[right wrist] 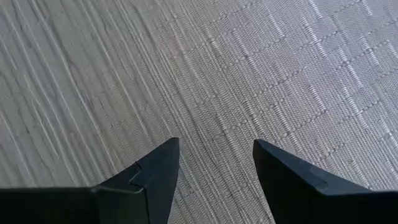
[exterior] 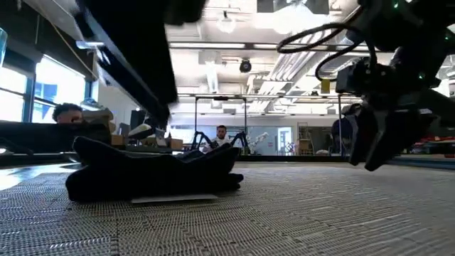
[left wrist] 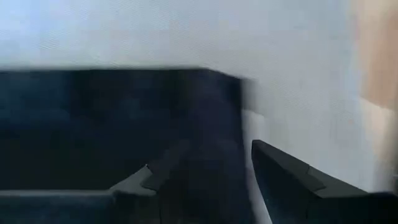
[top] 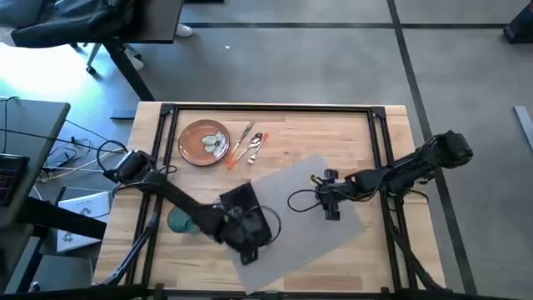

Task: Set table place
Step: Adjust the gray mat

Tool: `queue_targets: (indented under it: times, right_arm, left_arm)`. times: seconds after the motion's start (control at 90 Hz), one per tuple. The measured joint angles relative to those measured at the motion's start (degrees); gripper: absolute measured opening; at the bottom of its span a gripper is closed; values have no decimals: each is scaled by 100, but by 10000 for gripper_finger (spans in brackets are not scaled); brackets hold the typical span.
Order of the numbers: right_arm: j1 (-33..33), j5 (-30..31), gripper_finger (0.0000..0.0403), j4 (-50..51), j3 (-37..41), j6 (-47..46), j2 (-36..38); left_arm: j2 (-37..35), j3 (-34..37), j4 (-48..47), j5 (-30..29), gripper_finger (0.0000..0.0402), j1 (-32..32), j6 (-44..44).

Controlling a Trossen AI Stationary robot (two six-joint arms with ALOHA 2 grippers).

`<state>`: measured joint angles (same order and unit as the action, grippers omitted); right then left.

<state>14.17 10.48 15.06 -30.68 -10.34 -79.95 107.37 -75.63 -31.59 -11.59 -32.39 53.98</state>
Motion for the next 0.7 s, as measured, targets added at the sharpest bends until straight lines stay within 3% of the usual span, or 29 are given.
queue_targets:
  times: [0.122, 0.289, 0.544, 0.7]
  right_arm:
    - [-6, -7, 193, 196, 0, 30, 5]
    - [22, -116, 192, 321, 6, -213, 7]
    - [289, -200, 192, 326, 103, -900, 23]
    - [738, -205, 193, 393, 103, -1776, 24]
  left_arm:
    - [67, 208, -130, 407, 161, -382, 751]
    - [63, 659, -109, 412, 161, -617, 1466]
    - [32, 1178, -35, 77, 161, -529, 1454]
    - [25, 1273, -525, 9, 161, -500, 1325]
